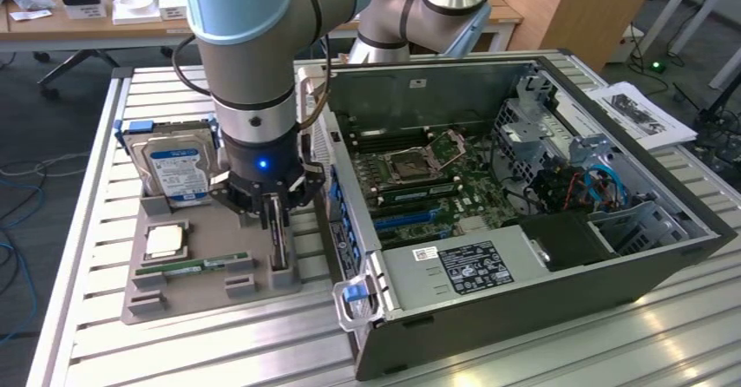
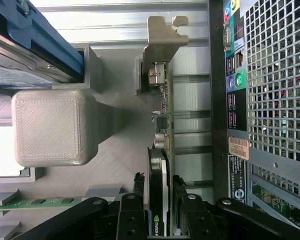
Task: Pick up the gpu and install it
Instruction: 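Pick up the gpu and move the gpu toward the slot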
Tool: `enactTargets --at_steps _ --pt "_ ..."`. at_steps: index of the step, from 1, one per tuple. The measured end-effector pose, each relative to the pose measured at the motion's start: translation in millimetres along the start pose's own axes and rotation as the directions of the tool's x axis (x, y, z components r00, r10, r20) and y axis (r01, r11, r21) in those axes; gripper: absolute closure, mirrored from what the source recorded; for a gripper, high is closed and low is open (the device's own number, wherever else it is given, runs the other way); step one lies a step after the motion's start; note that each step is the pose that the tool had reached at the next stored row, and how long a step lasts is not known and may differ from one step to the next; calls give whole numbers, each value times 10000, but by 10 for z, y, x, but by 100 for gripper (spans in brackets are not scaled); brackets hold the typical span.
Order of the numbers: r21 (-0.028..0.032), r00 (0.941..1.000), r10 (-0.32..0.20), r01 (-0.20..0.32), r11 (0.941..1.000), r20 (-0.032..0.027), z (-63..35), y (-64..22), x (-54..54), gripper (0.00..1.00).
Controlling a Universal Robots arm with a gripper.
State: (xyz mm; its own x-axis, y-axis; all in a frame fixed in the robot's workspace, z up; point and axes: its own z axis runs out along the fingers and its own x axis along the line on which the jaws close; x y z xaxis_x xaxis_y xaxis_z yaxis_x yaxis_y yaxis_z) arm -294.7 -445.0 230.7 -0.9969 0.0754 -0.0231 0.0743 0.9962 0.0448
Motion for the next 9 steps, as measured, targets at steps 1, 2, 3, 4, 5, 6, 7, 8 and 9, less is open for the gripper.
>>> enactTargets --at_steps 1,2,3,4,5,6,7,8,9 --pt "1 10000 1 -1 10000 -2 -1 0 0 65" --pt "1 10000 1 -1 10000 -1 -1 0 -1 65" --pt "2 10000 0 0 10000 -2 -1 0 -1 65" --pt "3 10000 -1 1 10000 -3 -2 -1 -2 65" --pt "4 10000 -2 2 10000 -3 -2 -5 -3 65" --pt "3 10000 -3 3 10000 -2 -2 -10 -5 65" --pt "2 10000 0 0 10000 -2 -2 -13 -4 65" --pt "3 10000 1 -1 10000 -2 -2 -14 -4 65" --pt "3 10000 0 0 10000 -3 -2 -15 -4 65"
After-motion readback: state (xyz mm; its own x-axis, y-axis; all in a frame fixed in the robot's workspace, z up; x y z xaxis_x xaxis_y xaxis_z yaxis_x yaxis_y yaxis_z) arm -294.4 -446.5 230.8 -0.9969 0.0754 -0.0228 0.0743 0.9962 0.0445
